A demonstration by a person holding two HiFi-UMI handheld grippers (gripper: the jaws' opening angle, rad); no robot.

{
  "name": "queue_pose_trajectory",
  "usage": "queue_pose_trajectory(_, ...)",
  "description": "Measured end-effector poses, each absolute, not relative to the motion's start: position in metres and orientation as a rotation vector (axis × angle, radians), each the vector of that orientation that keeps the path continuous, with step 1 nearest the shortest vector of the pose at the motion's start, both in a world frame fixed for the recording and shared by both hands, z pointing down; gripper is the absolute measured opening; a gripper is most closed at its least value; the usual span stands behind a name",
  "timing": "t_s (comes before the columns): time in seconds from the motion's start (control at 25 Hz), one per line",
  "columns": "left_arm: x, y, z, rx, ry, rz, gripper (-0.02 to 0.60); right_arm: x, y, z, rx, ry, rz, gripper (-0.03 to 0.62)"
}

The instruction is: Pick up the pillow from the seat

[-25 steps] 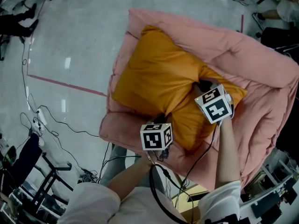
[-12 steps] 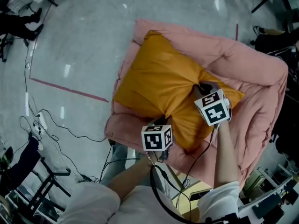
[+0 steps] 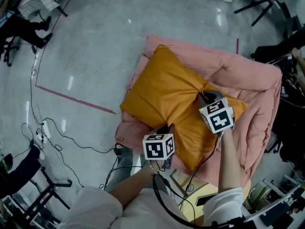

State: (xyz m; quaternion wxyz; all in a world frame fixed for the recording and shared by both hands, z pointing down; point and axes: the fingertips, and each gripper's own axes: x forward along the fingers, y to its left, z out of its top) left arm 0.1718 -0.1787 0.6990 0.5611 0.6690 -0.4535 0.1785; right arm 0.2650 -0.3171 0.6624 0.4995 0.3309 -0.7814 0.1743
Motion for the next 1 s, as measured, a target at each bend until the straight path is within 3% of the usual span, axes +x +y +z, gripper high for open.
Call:
queue_pose_trajectory(0.4, 0.117, -0.163, 0.635, 1.640, -1.129, 0.364, 0.040, 0.217, -0.295, 0.590, 0.857, -1.969, 0.403, 0.037)
queue_pose_trajectory(1.0, -0.032, -0.142, 0.569, 1.713, -1.410, 0.306, 0.040, 0.076, -0.268, 0.518, 0.903, -2.161, 0.331, 0.037)
